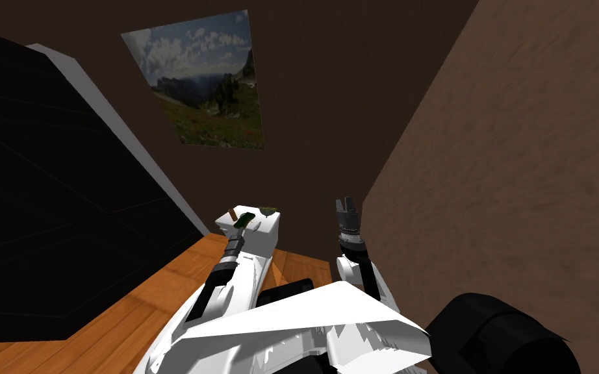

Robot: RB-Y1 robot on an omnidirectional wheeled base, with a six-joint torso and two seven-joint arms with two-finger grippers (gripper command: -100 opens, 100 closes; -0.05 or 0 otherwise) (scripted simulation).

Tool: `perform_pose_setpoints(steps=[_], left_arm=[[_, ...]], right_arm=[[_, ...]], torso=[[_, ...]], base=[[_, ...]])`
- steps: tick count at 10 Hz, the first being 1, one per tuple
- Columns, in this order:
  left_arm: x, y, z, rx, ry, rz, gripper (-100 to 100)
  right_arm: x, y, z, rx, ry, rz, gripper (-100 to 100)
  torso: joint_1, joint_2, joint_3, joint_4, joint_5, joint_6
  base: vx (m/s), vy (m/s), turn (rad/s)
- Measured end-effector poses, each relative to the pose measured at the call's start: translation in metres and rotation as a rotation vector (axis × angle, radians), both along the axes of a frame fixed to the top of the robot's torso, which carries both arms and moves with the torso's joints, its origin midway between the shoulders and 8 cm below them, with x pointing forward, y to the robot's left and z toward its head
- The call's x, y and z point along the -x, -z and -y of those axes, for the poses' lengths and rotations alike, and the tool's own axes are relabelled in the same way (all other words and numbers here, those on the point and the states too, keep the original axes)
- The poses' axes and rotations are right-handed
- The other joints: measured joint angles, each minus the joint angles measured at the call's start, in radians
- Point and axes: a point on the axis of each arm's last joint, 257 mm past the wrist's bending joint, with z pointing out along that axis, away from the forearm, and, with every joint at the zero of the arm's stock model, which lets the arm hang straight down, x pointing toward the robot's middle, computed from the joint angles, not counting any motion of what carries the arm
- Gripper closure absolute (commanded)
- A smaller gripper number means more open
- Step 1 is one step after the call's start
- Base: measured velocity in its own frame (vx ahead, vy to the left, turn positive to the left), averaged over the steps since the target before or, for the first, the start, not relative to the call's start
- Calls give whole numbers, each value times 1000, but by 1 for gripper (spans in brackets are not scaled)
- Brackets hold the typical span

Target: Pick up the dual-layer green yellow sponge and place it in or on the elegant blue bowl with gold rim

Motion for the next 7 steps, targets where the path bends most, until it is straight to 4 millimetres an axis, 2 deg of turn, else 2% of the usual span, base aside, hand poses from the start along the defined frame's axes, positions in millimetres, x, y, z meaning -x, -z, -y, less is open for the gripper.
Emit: perform_pose_setpoints(steps=[3,7], left_arm=[[-8,-20,10,-59,46,14,100],[-18,-33,37,-144,115,1,100]], right_arm=[[0,0,0,0,0,0,0],[0,0,0,0,0,0,0]], torso=[[-1,-3,-2,0,-1,0],[-5,-9,-5,-2,-2,0]], base=[[5,12,-74],[73,-10,-70]])
